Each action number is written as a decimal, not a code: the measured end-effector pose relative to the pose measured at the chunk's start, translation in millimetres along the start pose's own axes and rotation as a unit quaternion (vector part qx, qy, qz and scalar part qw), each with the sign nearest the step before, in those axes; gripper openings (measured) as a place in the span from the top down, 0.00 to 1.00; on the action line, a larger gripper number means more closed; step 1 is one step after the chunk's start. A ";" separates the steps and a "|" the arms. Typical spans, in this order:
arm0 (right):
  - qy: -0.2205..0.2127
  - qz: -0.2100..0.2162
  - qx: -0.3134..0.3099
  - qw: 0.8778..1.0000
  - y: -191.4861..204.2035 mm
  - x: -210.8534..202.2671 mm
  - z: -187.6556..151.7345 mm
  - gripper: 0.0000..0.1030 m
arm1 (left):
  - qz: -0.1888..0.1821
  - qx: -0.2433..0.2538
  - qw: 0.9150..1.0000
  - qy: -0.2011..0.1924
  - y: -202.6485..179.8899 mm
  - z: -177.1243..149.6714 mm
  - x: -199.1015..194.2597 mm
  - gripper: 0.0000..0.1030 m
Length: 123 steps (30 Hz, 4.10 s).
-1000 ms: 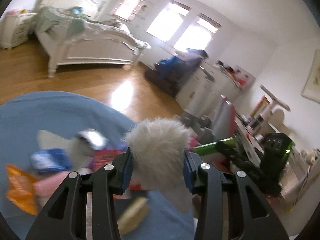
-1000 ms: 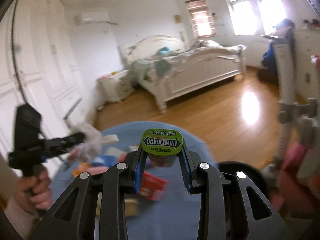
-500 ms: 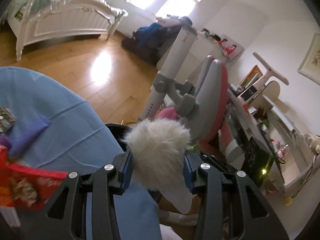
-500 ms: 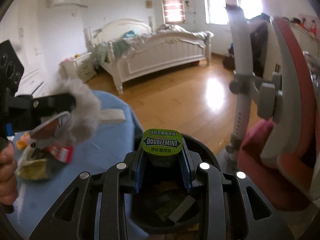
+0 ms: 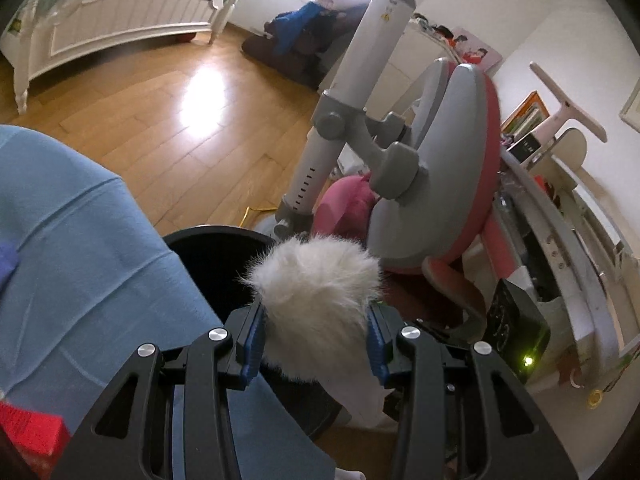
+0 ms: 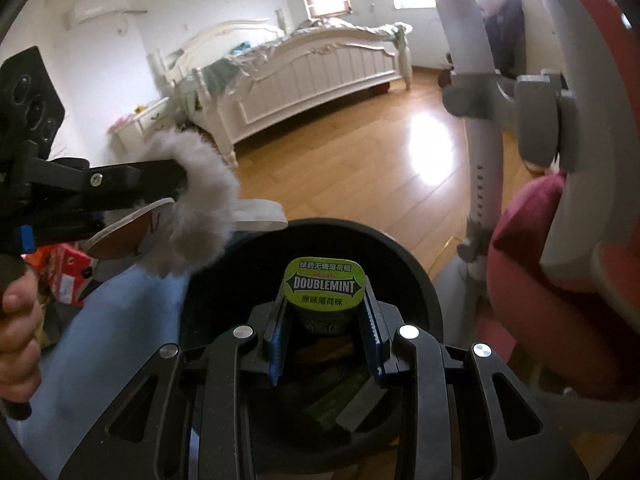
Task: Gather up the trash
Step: 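Open both grippers to drop the fluffy item and bottle into the bin, then grasp the orange chip bag with the left gripper while the right grasps the blue wrapper, then carry the orange bag and blue wrapper in both grippers toward the bin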
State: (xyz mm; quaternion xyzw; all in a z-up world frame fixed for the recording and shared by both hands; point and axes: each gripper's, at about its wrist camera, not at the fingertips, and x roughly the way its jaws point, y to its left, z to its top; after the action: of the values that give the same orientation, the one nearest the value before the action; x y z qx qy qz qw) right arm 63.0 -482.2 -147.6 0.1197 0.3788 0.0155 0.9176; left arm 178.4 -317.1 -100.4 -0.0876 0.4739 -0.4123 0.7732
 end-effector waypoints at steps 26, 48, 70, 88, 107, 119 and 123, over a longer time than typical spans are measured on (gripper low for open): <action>0.041 0.026 0.043 0.998 -10.8 31.5 -17.0 0.69 | 0.011 0.007 0.999 0.042 -1.0 3.5 33.5 0.59; 0.014 0.027 0.029 0.999 12.8 -4.8 -6.0 0.25 | 0.007 0.010 0.999 -0.030 -11.2 -22.6 -53.4 0.35; 0.058 0.225 -0.145 0.962 306.0 -51.6 70.2 0.15 | 0.265 -0.185 0.928 -0.185 193.5 -136.9 -303.5 0.27; 0.271 0.101 -0.195 0.937 470.3 108.7 56.8 0.29 | 0.229 -0.148 0.953 -0.130 219.6 -146.5 -289.3 0.27; -0.006 0.213 -0.154 0.965 342.0 -89.6 86.2 0.52 | 0.264 -0.112 0.936 -0.202 168.6 -139.6 -322.5 0.67; -0.116 0.001 -0.175 0.978 175.8 -131.7 68.6 0.52 | 0.138 0.008 0.970 -0.199 29.4 -86.1 -245.8 0.67; -0.107 -0.035 -0.178 0.978 141.1 -110.5 49.5 0.52 | 0.116 0.041 0.978 -0.169 -3.1 -72.6 -197.6 0.67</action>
State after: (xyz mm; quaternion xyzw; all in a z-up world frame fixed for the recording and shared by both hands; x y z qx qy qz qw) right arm 27.6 -368.6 -4.7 -0.0577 0.2740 0.0379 0.9592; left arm 76.6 -158.2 -7.1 -0.0689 0.3255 -0.3185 0.8876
